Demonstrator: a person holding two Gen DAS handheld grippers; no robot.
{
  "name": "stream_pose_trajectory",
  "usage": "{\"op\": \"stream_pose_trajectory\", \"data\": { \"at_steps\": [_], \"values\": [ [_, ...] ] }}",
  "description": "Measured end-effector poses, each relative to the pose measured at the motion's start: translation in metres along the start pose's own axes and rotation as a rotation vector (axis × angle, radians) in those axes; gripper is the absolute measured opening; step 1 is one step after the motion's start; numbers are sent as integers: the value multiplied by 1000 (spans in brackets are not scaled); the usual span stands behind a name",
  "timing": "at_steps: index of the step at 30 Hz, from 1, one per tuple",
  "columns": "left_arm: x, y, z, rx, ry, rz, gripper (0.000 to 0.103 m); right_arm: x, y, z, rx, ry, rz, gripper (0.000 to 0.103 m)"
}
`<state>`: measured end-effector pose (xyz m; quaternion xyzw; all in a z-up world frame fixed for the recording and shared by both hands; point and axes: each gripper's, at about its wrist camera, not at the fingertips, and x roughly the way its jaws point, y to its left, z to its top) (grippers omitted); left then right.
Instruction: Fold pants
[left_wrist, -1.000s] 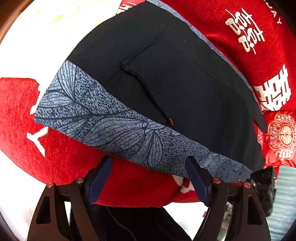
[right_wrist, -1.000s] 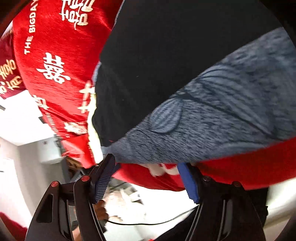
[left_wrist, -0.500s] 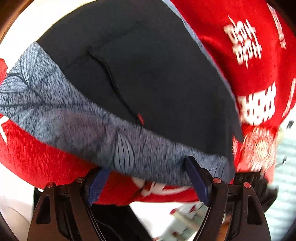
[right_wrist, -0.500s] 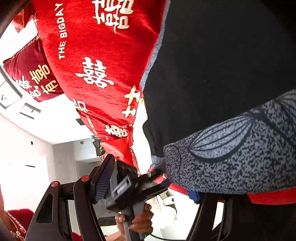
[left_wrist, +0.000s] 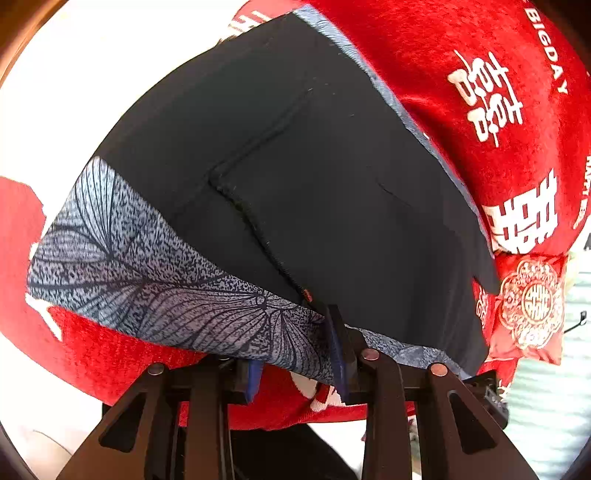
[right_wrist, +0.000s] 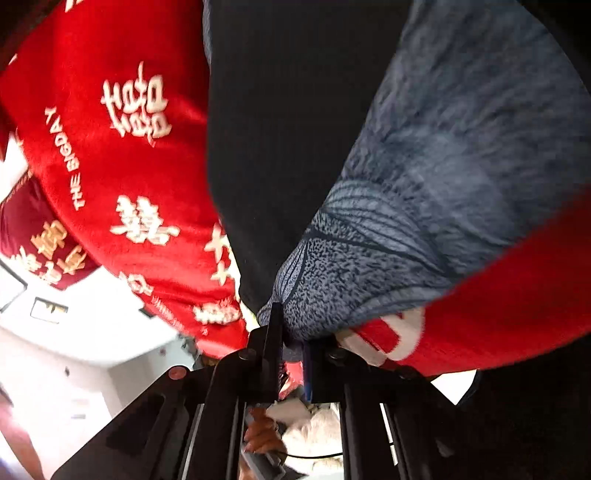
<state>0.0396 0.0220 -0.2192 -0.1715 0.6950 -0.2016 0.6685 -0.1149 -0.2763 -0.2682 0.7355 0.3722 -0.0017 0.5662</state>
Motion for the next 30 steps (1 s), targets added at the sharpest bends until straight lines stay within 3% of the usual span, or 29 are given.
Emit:
{"op": "stream_pose_trajectory", "data": {
  "at_steps": [4,7,13,20,25,27,28,30],
  "values": [
    [-22,-31,14,47,-47,21,32,-4,83,3,-294,37,-198,9],
    [-38,-54,36,56,-97,25,32,5,134,25,-455,80,-270,9],
    [-34,-102,109,129,-192,57,32,47,215,117,-636,145,-354,9],
    [25,-130,208,166,-264,164,33,129,223,223,-679,210,-531,12],
    [71,-123,234,157,-245,264,33,159,194,270,-605,271,-540,13],
    [71,-116,236,128,-242,250,33,158,193,272,-598,287,-529,13],
    [65,-115,235,117,-246,240,33,155,196,270,-603,304,-515,18],
    [50,-116,230,124,-269,268,36,148,207,262,-635,318,-491,49]
  ]
}}
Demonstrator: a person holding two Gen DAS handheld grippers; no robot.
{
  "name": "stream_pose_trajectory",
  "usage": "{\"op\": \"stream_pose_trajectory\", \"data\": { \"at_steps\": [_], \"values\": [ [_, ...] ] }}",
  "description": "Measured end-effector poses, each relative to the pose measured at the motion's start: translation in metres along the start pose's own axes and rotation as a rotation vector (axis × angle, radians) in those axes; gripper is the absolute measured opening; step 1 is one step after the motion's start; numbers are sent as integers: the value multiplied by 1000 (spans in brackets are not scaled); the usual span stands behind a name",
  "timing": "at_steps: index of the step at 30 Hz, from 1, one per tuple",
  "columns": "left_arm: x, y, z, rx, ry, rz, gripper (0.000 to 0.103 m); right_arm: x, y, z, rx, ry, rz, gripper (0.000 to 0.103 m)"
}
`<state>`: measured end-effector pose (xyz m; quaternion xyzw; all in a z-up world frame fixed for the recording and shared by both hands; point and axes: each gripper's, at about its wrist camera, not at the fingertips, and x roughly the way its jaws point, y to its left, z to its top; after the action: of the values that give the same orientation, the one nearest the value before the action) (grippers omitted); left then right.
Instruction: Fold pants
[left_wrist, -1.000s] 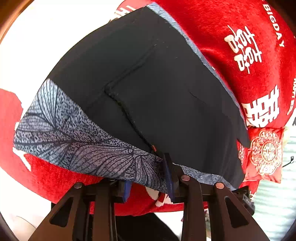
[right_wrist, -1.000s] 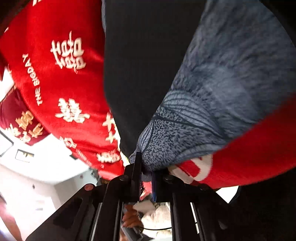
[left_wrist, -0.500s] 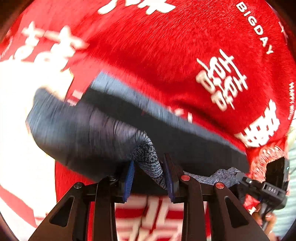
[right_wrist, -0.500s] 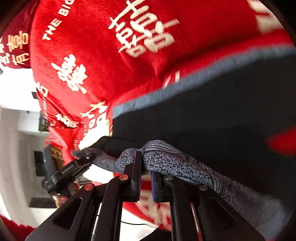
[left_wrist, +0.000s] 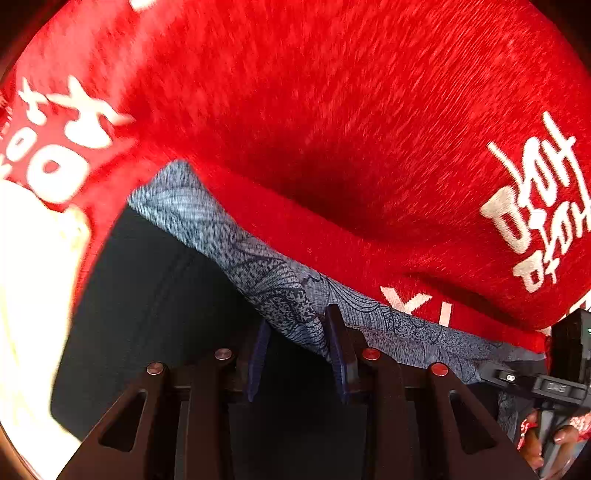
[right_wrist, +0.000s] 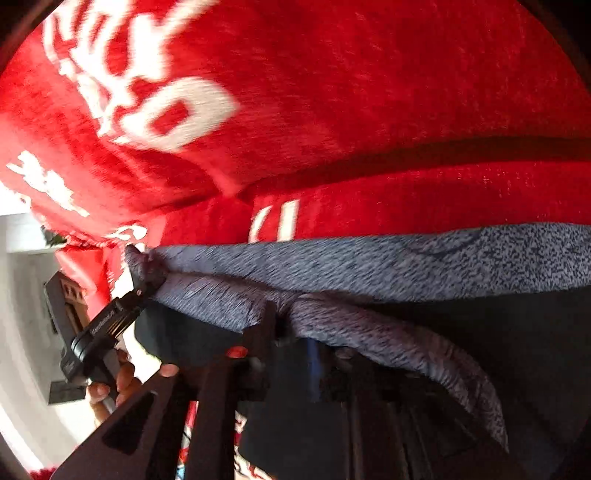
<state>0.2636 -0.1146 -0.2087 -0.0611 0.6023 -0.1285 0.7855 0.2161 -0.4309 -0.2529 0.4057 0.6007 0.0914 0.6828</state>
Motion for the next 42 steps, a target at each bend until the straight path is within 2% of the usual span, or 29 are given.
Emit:
{"op": "stream_pose_trajectory", "data": {
  "at_steps": [1,2,4,6,7,8,9,10,12,14,17,18,21,22,23,25,29,31,34,36,39,42],
  "values": [
    [-10,1,0,5,-23,31,59,-8,8,-4,-32,-15,10,72],
    [-24,3,-1,6,-67,76,77,-16,16,-7,-56,-33,-4,85],
    [-42,2,0,20,-117,121,78,-34,34,-17,-123,-72,-45,85],
    [-47,0,-3,56,-96,146,78,-39,41,-24,-146,-77,-66,83],
    [-44,-4,-6,77,-80,143,78,-37,41,-28,-150,-65,-77,72],
    [-37,-13,-11,123,-53,139,78,-31,40,-29,-153,-39,-105,54],
    [-29,-19,-13,154,-36,142,78,-23,38,-30,-157,-18,-141,47],
    [-19,-32,-20,200,-15,146,78,-10,37,-26,-153,3,-191,41],
    [0,-50,-31,266,13,141,78,1,22,-25,-130,15,-240,39],
    [25,-64,-42,303,39,188,78,6,13,-18,-163,-12,-283,32],
    [38,-78,-49,336,20,282,84,-3,17,-12,-167,-36,-274,36],
    [38,-82,-51,349,29,292,84,-11,17,-14,-160,-55,-258,38],
    [25,-90,-58,350,83,241,84,-40,10,-28,-129,-108,-157,55],
    [18,-94,-63,357,91,234,84,-48,7,-35,-113,-123,-141,66],
    [10,-99,-71,372,100,227,84,-59,1,-45,-89,-148,-122,71],
    [-2,-109,-87,394,117,211,84,-76,-12,-67,-37,-177,-88,73],
    [-16,-139,-128,428,174,158,84,-105,-43,-121,75,-217,-23,76],
    [-18,-156,-148,449,197,131,84,-117,-58,-150,122,-238,-25,76],
    [-18,-180,-179,498,227,102,84,-134,-75,-196,197,-265,-74,76],
    [-22,-199,-203,538,235,90,84,-152,-86,-234,263,-295,-139,76],
    [-26,-217,-231,589,258,33,84,-169,-99,-291,348,-329,-217,76],
    [-32,-230,-255,634,268,-1,84,-173,-121,-340,423,-344,-269,76]
  ]
}}
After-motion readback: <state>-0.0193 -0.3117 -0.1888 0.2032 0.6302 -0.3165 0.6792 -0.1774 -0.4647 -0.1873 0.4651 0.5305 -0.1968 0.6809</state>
